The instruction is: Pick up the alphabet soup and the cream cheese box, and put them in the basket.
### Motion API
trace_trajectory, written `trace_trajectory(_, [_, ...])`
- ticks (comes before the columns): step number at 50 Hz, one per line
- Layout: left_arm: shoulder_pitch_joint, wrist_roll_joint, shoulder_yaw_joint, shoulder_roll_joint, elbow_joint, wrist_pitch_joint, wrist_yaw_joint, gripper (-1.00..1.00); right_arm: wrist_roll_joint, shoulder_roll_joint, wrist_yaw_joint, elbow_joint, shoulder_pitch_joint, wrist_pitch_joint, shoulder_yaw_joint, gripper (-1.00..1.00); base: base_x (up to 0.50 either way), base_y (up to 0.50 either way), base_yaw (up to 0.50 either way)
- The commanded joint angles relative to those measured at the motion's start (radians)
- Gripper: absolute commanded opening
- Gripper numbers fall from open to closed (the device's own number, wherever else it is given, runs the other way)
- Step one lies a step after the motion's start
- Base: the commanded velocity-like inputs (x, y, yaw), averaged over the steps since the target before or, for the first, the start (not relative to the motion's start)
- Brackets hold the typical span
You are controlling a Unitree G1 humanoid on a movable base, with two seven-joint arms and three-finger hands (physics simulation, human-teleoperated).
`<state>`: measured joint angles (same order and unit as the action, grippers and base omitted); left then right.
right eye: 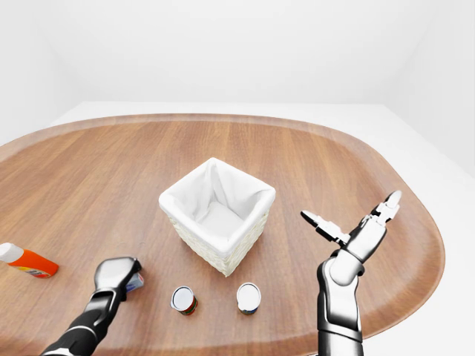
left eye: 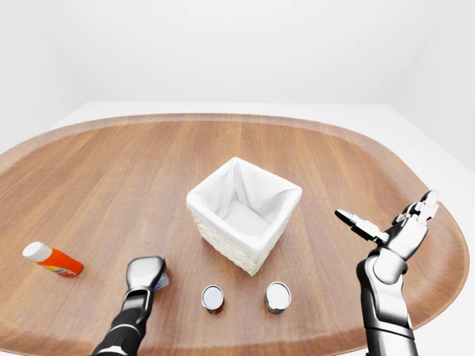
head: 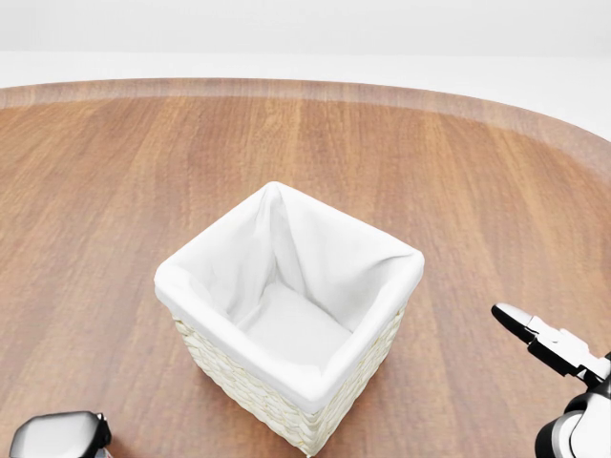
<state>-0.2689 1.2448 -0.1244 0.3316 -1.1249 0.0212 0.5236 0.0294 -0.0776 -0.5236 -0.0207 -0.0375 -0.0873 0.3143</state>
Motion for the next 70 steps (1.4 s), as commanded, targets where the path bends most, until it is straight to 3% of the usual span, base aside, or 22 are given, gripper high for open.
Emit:
trace_trajectory(1, [0.257, 0.053, 0.037, 0.018, 0.272, 0.032, 0.0, -1.0, -0.001, 0.001, 0.0, -0.001, 0.002, 0.0, -0.001, 1.0, 0.0, 0.0, 0.0])
trace_trajectory(9, [0.383, 0.12, 0.112, 0.003, 0.543, 0.035, 0.0, -1.0, -0.002, 0.001, 0.0, -0.004, 0.001, 0.0, -0.001, 1.0, 0.0, 0.0, 0.0])
trace_trajectory(15, [0.445, 0.184, 0.151, -0.021, 0.74, 0.027, -0.101, -1.0, 0.0, 0.001, 0.0, 0.001, 0.0, 0.0, -0.001, 1.0, 0.0, 0.0, 0.0])
trace_trajectory(20, [0.493, 0.148, 0.224, -0.058, 0.908, -0.034, -0.165, -1.0, 0.0, 0.0, 0.0, 0.001, -0.001, 0.0, -0.002, 1.0, 0.0, 0.0, 0.0])
trace_trajectory(21, [0.496, 0.151, 0.236, -0.069, 0.925, -0.03, -0.17, -1.0, 0.0, 0.0, 0.0, -0.001, -0.001, 0.0, -0.002, 1.0, 0.0, 0.0, 0.0])
trace_trajectory(22, [0.495, 0.158, 0.252, -0.085, 0.939, -0.002, -0.173, -1.0, 0.001, 0.0, 0.0, -0.003, 0.0, 0.0, -0.001, 1.0, 0.0, 0.0, 0.0])
trace_trajectory(23, [0.502, 0.143, 0.261, -0.094, 0.977, -0.016, -0.168, -1.0, 0.002, 0.0, 0.0, -0.001, -0.001, 0.0, 0.0, 1.0, 0.0, 0.0, 0.0])
trace_trajectory(24, [0.511, 0.095, 0.27, -0.092, 1.006, -0.08, -0.163, -1.0, 0.003, -0.001, 0.0, 0.003, -0.002, 0.0, 0.0, 1.0, 0.0, 0.0, 0.0])
trace_trajectory(26, [0.51, 0.12, 0.294, -0.128, 1.046, -0.015, -0.167, -1.0, 0.002, -0.001, 0.0, 0.005, -0.003, 0.0, -0.001, 1.0, 0.0, 0.0, 0.0])
trace_trajectory(27, [0.511, 0.109, 0.291, -0.119, 1.05, -0.055, -0.166, -1.0, 0.002, -0.001, 0.0, 0.004, -0.003, 0.0, -0.001, 1.0, 0.0, 0.0, 0.0])
trace_trajectory(28, [0.503, 0.114, 0.308, -0.146, 1.068, -0.001, -0.163, -1.0, 0.002, -0.001, 0.0, 0.005, -0.003, 0.0, -0.001, 1.0, 0.0, 0.0, 0.0])
trace_trajectory(29, [0.5, 0.105, 0.305, -0.136, 1.068, -0.028, -0.16, -1.0, 0.002, -0.002, 0.0, 0.008, -0.003, 0.0, -0.001, 1.0, 0.0, 0.0, 0.0])
trace_trajectory(30, [0.496, 0.118, 0.313, -0.15, 1.077, 0.01, -0.154, -1.0, 0.002, -0.002, 0.0, 0.007, -0.003, 0.0, -0.001, 1.0, 0.0, 0.0, 0.0])
trace_trajectory(31, [0.478, 0.137, 0.328, -0.168, 1.097, 0.066, -0.119, -1.0, 0.002, -0.001, 0.0, 0.007, -0.002, 0.0, -0.001, 1.0, 0.0, 0.0, 0.0])
trace_trajectory(32, [0.48, 0.128, 0.322, -0.16, 1.112, 0.057, -0.105, -1.0, 0.001, -0.001, 0.0, 0.008, -0.003, 0.0, -0.001, 1.0, 0.0, 0.0, 0.0])
trace_trajectory(33, [0.487, 0.102, 0.321, -0.162, 1.137, 0.033, -0.099, -1.0, 0.0, -0.001, 0.0, 0.008, -0.003, 0.0, -0.001, 1.0, 0.0, 0.0, 0.0])
trace_trajectory(34, [0.484, 0.093, 0.318, -0.167, 1.153, 0.029, -0.107, -1.0, 0.001, -0.002, 0.0, 0.007, -0.003, 0.0, -0.001, 1.0, 0.0, 0.0, 0.0])
trace_trajectory(38, [0.443, 0.12, 0.289, -0.176, 1.128, 0.063, -0.118, -1.0, 0.001, -0.002, 0.0, 0.011, -0.004, 0.0, -0.001, 1.0, 0.0, 0.0, 0.0])
trace_trajectory(43, [0.398, 0.123, 0.249, -0.179, 1.14, 0.066, -0.146, -1.0, 0.004, -0.005, 0.0, 0.018, -0.007, 0.0, 0.0, 1.0, 0.0, 0.0, 0.0])
trace_trajectory(50, [0.363, 0.153, 0.233, -0.185, 1.291, 0.066, -0.288, -1.0, 0.008, -0.005, 0.0, 0.015, -0.007, 0.0, 0.0, 1.0, 0.0, 0.0, 0.0])
trace_trajectory(57, [0.254, 0.178, 0.22, -0.185, 1.372, 0.066, -0.455, -1.0, 0.006, -0.002, 0.0, 0.007, -0.002, 0.0, 0.0, 1.0, 0.0, 0.0, 0.0])
trace_trajectory(70, [0.127, 0.251, 0.217, -0.178, 1.455, 0.066, -0.637, -1.0, 0.008, -0.002, 0.0, 0.007, -0.002, 0.0, 0.001, 1.0, 0.0, 0.0, 0.0])
